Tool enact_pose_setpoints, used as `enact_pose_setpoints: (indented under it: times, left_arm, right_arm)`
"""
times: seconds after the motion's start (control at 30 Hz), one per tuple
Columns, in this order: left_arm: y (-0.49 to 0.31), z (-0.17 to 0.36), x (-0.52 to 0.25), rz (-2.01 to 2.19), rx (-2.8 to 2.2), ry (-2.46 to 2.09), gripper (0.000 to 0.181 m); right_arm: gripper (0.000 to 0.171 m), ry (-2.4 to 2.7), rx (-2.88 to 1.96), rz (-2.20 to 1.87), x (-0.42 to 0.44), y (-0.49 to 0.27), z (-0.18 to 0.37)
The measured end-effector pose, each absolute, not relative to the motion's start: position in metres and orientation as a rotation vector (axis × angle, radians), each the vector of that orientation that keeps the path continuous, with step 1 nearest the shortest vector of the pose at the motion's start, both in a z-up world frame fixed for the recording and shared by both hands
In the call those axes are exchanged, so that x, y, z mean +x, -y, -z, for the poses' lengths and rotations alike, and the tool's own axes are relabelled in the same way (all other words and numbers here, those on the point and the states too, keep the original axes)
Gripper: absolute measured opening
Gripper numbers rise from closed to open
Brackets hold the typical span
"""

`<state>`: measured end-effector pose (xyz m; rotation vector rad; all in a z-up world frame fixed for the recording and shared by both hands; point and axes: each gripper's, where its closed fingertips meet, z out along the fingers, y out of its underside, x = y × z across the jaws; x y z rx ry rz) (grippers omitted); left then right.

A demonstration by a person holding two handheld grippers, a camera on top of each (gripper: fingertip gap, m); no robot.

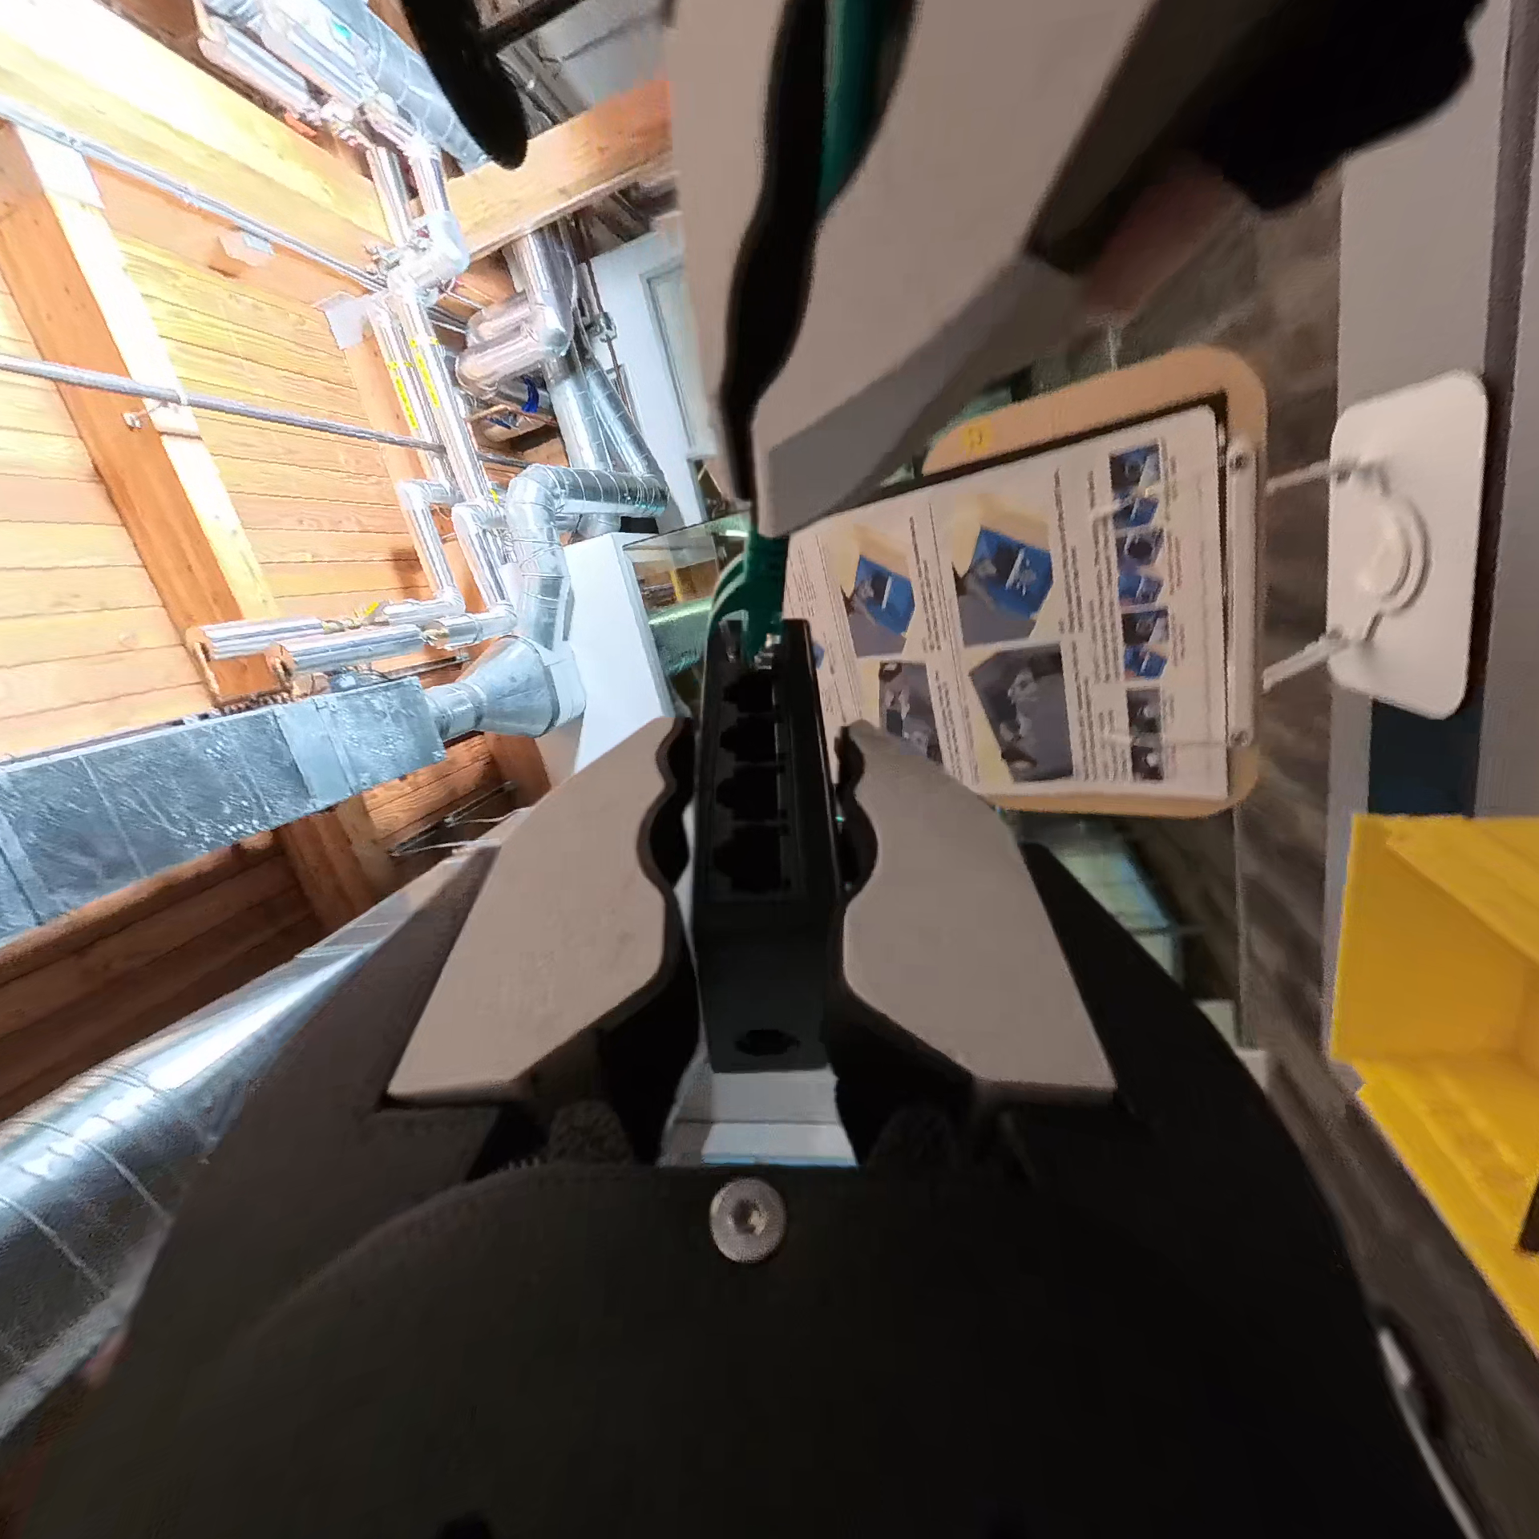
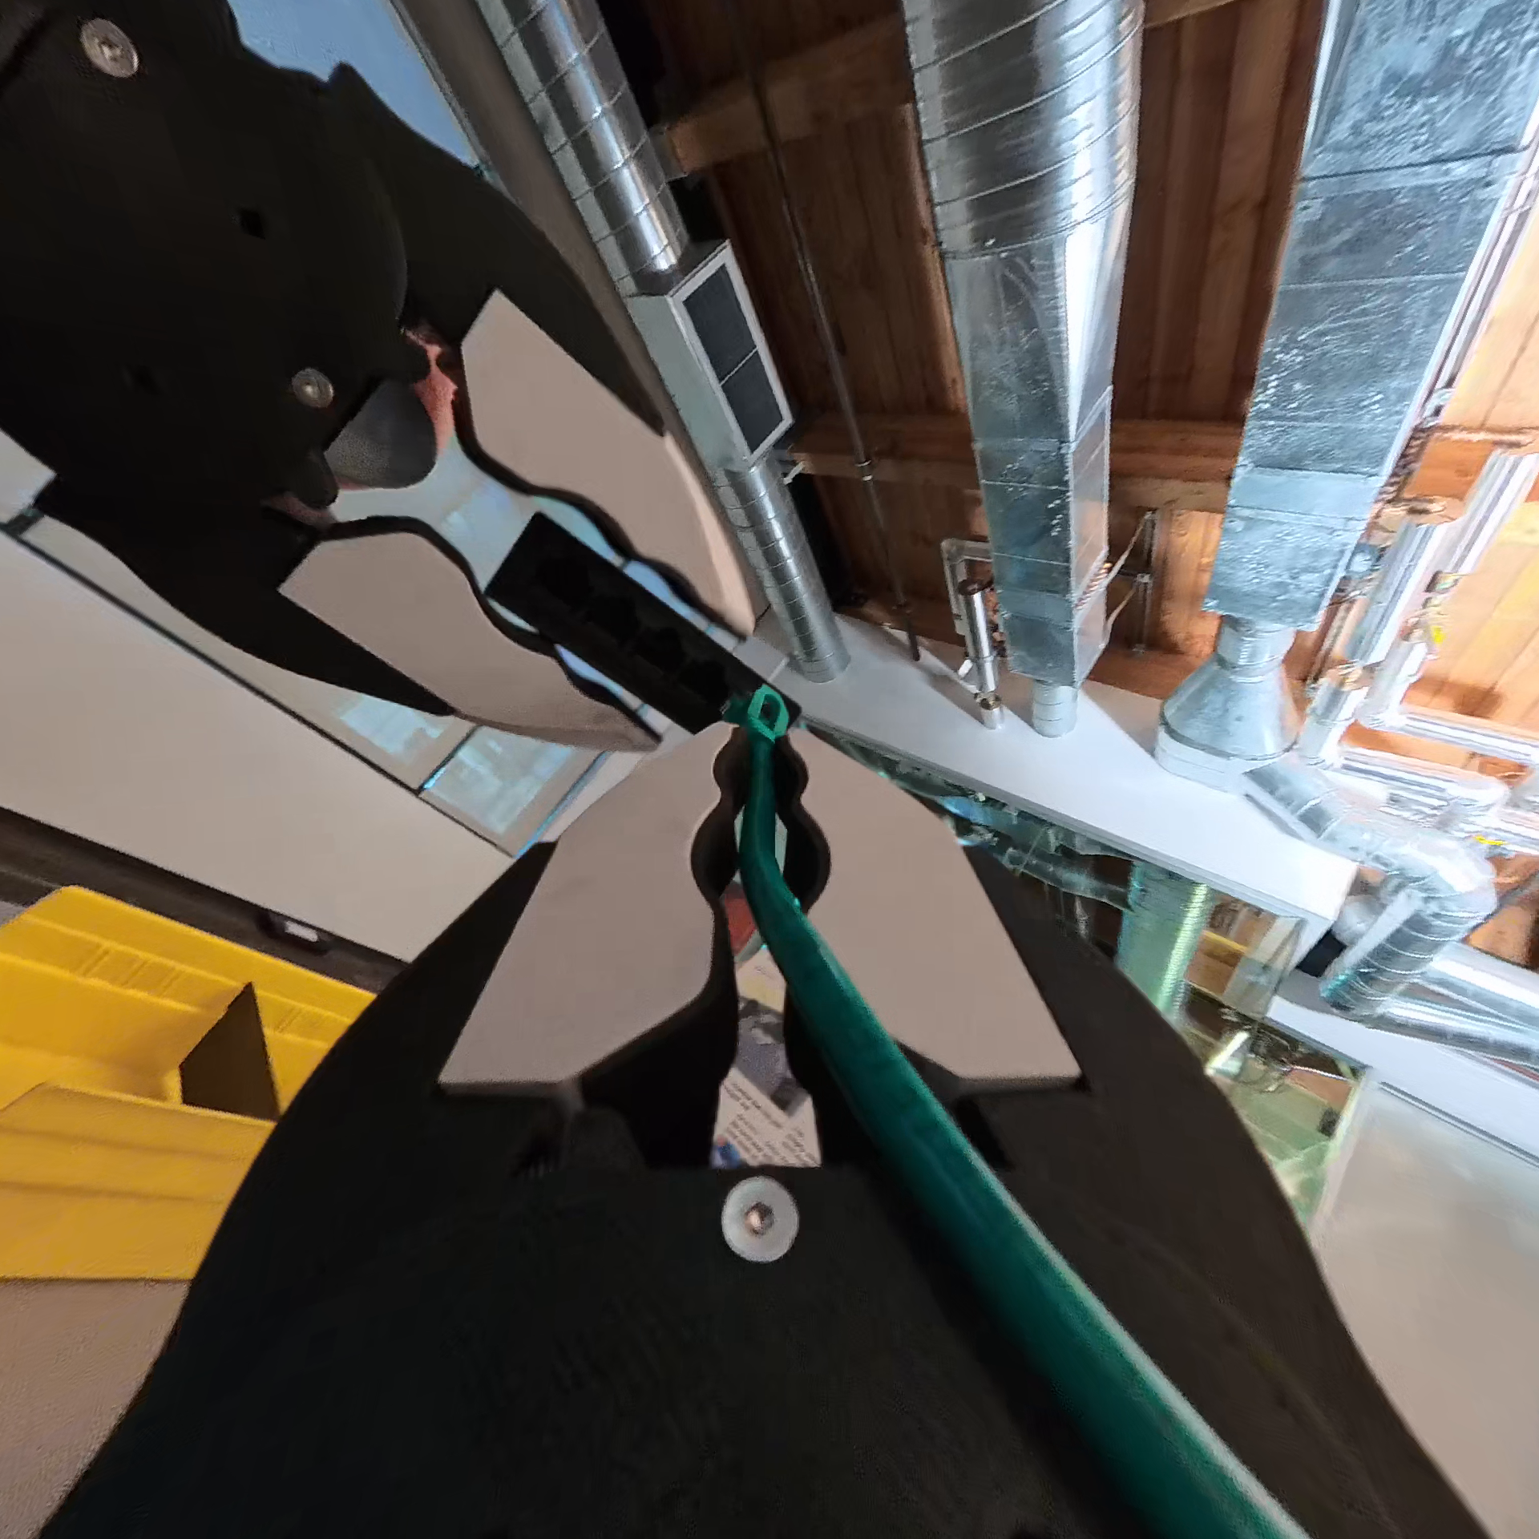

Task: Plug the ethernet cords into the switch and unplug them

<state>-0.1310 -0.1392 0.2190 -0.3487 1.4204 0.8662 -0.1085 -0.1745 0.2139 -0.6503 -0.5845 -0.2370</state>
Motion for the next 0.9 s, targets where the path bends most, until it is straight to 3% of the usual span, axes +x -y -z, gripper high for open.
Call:
enact_pose_setpoints:
  times: [0.13, 0.23, 0.33, 0.43, 0.53, 0.6, 0.9]
  left_arm:
    - [0.143, -0.226, -0.132, -0.722, -0.544, -1.362, 0.087]
    - [0.153, -0.228, -0.146, -0.443, -0.707, -1.312, 0.099]
    - [0.156, -0.23, -0.151, 0.161, -0.911, -1.233, 0.1]
    - [0.131, -0.222, -0.144, 0.566, -1.034, -1.147, 0.111]
    - [0.126, -0.215, -0.129, 0.794, -0.968, -1.131, 0.104]
    - [0.133, -0.214, -0.121, 0.844, -0.834, -1.14, 0.073]
    - [0.121, -0.218, -0.117, 0.627, -0.627, -1.152, 0.072]
  right_arm:
    - [0.006, 0.576, -0.611, 0.387, -0.101, 0.18, -0.218]
    - [0.006, 0.577, -0.572, 0.495, -0.099, 0.183, -0.219]
    - [0.007, 0.592, -0.54, 0.579, -0.101, 0.186, -0.219]
    - [0.006, 0.607, -0.526, 0.643, -0.105, 0.187, -0.217]
    - [0.006, 0.623, -0.515, 0.68, -0.109, 0.187, -0.215]
    - [0.006, 0.62, -0.516, 0.676, -0.108, 0.185, -0.214]
    - [0.007, 0.618, -0.578, 0.497, -0.098, 0.167, -0.206]
